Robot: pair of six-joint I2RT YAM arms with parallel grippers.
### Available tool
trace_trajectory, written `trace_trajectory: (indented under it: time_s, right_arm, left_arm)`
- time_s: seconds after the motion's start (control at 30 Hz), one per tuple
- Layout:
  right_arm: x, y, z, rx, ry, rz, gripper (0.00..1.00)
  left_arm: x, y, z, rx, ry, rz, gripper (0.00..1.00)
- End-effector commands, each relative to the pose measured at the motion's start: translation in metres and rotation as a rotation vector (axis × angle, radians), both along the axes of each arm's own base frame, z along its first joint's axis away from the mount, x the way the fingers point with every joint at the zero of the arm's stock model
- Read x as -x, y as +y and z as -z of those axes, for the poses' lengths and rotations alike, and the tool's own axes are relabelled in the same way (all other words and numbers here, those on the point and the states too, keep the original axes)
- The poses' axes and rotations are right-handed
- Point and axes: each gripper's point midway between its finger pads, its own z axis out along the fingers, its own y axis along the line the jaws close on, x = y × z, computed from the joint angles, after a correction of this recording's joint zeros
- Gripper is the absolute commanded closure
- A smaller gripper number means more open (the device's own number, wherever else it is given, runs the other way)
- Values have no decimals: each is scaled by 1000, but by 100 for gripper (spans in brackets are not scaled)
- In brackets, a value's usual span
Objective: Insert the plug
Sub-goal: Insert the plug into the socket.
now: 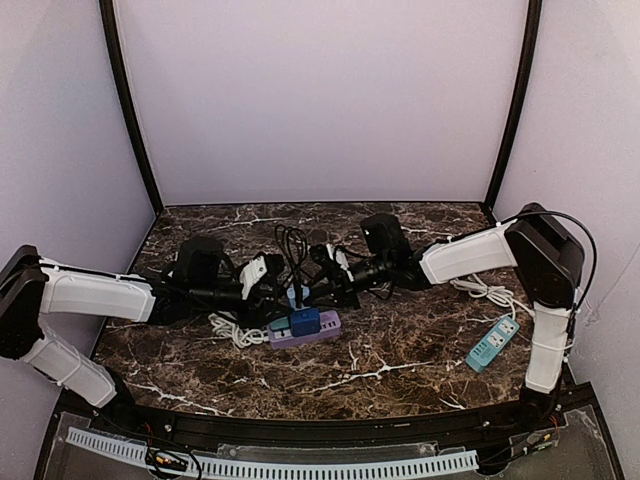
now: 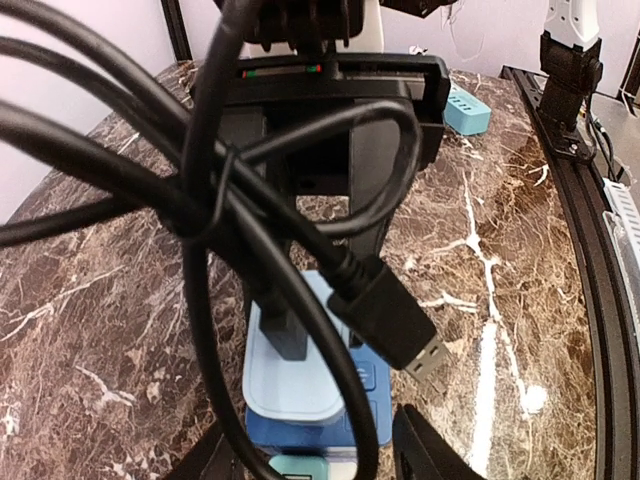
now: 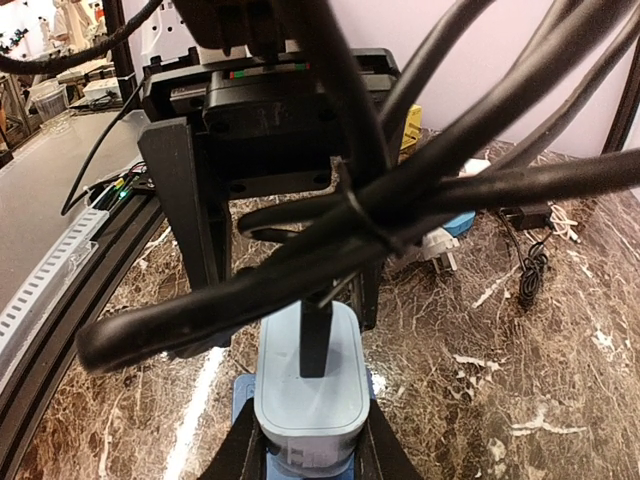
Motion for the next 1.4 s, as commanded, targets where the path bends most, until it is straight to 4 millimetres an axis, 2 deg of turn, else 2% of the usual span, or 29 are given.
trace_trajectory:
  time_s: [0.0,0.13,0.37,0.63,0.73,0.77,0.8,0.97,1.17,1.37]
  right_arm:
    - [-8,5,-9,-50,-46,-3,100]
    - [-12,6,-16,-68,-72,8,100]
    - [-13,8,-15,-74,-68,9,100]
    - [-10,9,-20,-75,-78,2,100]
    - [-9,10,-24,-82,-84,0,100]
    - [-9,10,-26,-85,-89,2,100]
    - [-9,11,-29,-91,-97,2,100]
    - [-10,13,-32,-100,-109,1,100]
    - [-10,14,-17,-77,-80,3,100]
    - [-6,9,9,-22,-25,15,100]
  left_arm:
    - [-2,-6,-14,75,-21,9,50]
    - [-5,-6,-5,61,-2,-4,58]
    - [-12,-7,-4,52,-17,-22,69]
    - [-10,-13,-12,87,-12,1,78]
    - [-7,-16,-17,109,-14,27,89]
    - [-7,-18,-20,118,-18,33,96]
    - [-7,-18,-22,122,-19,32,98]
    - [-10,-16,-26,93,-55,28,99]
    - [-8,-14,-16,57,-45,34,99]
    - [-3,-13,3,-10,-17,43,99]
